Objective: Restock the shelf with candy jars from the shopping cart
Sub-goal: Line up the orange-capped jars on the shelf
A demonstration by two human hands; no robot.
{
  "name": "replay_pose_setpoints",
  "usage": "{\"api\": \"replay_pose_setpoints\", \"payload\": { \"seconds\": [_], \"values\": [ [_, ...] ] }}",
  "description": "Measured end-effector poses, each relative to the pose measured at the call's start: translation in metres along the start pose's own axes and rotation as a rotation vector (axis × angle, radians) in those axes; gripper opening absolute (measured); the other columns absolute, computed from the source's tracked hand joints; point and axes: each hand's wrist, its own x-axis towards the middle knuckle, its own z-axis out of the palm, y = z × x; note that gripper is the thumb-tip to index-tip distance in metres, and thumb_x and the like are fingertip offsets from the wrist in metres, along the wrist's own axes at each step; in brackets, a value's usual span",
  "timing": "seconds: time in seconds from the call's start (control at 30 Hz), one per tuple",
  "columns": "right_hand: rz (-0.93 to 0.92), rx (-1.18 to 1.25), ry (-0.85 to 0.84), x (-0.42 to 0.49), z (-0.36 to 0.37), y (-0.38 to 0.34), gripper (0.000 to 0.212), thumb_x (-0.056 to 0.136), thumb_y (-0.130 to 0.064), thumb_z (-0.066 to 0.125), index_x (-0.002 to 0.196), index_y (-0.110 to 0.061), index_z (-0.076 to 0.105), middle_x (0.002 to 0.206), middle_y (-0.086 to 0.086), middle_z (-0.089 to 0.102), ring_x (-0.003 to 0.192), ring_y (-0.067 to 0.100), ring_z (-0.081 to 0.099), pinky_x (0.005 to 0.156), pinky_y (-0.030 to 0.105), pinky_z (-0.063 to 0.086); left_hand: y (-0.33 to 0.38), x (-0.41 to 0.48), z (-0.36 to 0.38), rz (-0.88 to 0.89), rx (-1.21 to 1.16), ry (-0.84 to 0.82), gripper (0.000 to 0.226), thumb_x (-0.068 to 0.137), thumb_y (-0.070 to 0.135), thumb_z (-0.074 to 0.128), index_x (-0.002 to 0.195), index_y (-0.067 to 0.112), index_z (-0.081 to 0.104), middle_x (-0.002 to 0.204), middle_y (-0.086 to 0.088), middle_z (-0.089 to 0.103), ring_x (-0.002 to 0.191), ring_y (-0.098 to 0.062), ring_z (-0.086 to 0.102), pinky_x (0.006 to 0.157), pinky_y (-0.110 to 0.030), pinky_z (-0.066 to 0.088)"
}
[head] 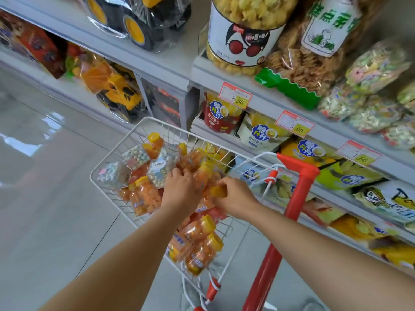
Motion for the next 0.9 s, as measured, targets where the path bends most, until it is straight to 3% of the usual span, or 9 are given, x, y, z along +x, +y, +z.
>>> {"api": "replay_pose_setpoints", "payload": {
  "seconds": [0.13,0.23,0.3,0.37,0.47,0.57,0.63,0.77,0.9],
  "values": [
    [-0.084,0.089,0.093,-0.011,-0.022,-0.005,0.031,0.08,-0.034,0.073,0.103,-0.014,0.066,0.105,0.002,0.061,0.095,0.018,0.058,0.081,0.031,0.049,-0.001,-0.005,-0.007,-0.113,-0.234,-0.025,0.043,0.091,0.041,0.058,0.113,0.005,0.05,0.123,-0.014,0.041,0.098,-0.027,0.05,0.075,-0.03,0.044],
    [-0.196,0.238,0.177,-0.025,-0.055,-0.01,0.027,0.079,-0.032,0.076,0.096,-0.014,0.065,0.098,0.003,0.062,0.088,0.017,0.058,0.078,0.029,0.047,0.007,-0.022,-0.023,-0.172,-0.569,0.096,0.044,0.084,0.035,0.07,0.113,0.015,0.044,0.11,-0.007,0.052,0.084,-0.018,0.055,0.056,-0.023,0.04],
    [-0.27,0.355,0.209,-0.04,-0.081,-0.009,0.027,0.079,-0.03,0.077,0.093,-0.012,0.062,0.092,0.007,0.064,0.083,0.018,0.06,0.075,0.026,0.046,0.022,-0.037,-0.041,-0.122,-0.72,0.187,0.046,0.08,0.031,0.075,0.11,0.02,0.042,0.097,0.0,0.057,0.079,-0.014,0.057,0.058,-0.027,0.046],
    [-0.337,0.478,0.254,-0.06,-0.111,-0.008,0.027,0.081,-0.029,0.076,0.091,-0.014,0.056,0.081,0.003,0.062,0.072,0.013,0.057,0.065,0.023,0.046,0.046,-0.052,-0.062,-0.031,-0.83,0.254,0.044,0.078,0.026,0.078,0.105,0.025,0.043,0.093,-0.001,0.062,0.08,-0.019,0.063,0.069,-0.04,0.056],
    [-0.445,0.63,0.381,-0.095,-0.164,-0.006,0.026,0.081,-0.033,0.07,0.089,-0.016,0.052,0.073,-0.008,0.053,0.064,0.005,0.051,0.062,0.023,0.046,0.102,-0.078,-0.098,0.117,-0.926,0.349,0.044,0.073,0.031,0.077,0.098,0.036,0.042,0.097,-0.008,0.064,0.079,-0.025,0.064,0.071,-0.051,0.056],
    [-0.574,0.693,0.52,-0.137,-0.228,-0.001,0.022,0.084,-0.033,0.068,0.089,-0.018,0.053,0.072,-0.011,0.054,0.065,0.002,0.053,0.063,0.02,0.045,0.172,-0.103,-0.132,0.258,-0.979,0.417,0.046,0.068,0.041,0.069,0.106,0.035,0.044,0.097,0.0,0.063,0.088,-0.026,0.065,0.08,-0.056,0.053],
    [-0.648,0.681,0.621,-0.17,-0.272,0.005,0.023,0.084,-0.037,0.066,0.091,-0.018,0.054,0.075,-0.012,0.055,0.067,0.003,0.053,0.065,0.02,0.044,0.221,-0.12,-0.153,0.349,-0.995,0.487,0.047,0.07,0.036,0.068,0.111,0.029,0.045,0.095,0.002,0.064,0.088,-0.024,0.065,0.081,-0.052,0.054],
    [-0.75,0.673,0.741,-0.226,-0.351,0.025,0.02,0.088,-0.03,0.065,0.092,-0.013,0.055,0.074,-0.01,0.055,0.067,0.003,0.053,0.065,0.023,0.046,0.319,-0.147,-0.191,0.511,-0.994,0.604,0.043,0.076,0.03,0.064,0.115,0.024,0.048,0.087,0.009,0.063,0.075,-0.006,0.062,0.07,-0.026,0.053],
    [-0.737,0.672,0.885,-0.259,-0.425,0.059,0.017,0.089,-0.031,0.064,0.093,-0.016,0.056,0.074,-0.012,0.056,0.067,0.001,0.054,0.065,0.021,0.046,0.409,-0.149,-0.212,0.623,-0.991,0.599,0.028,0.076,0.026,0.065,0.103,0.02,0.058,0.078,0.012,0.062,0.067,0.001,0.057,0.066,-0.019,0.046]
  ]
}}
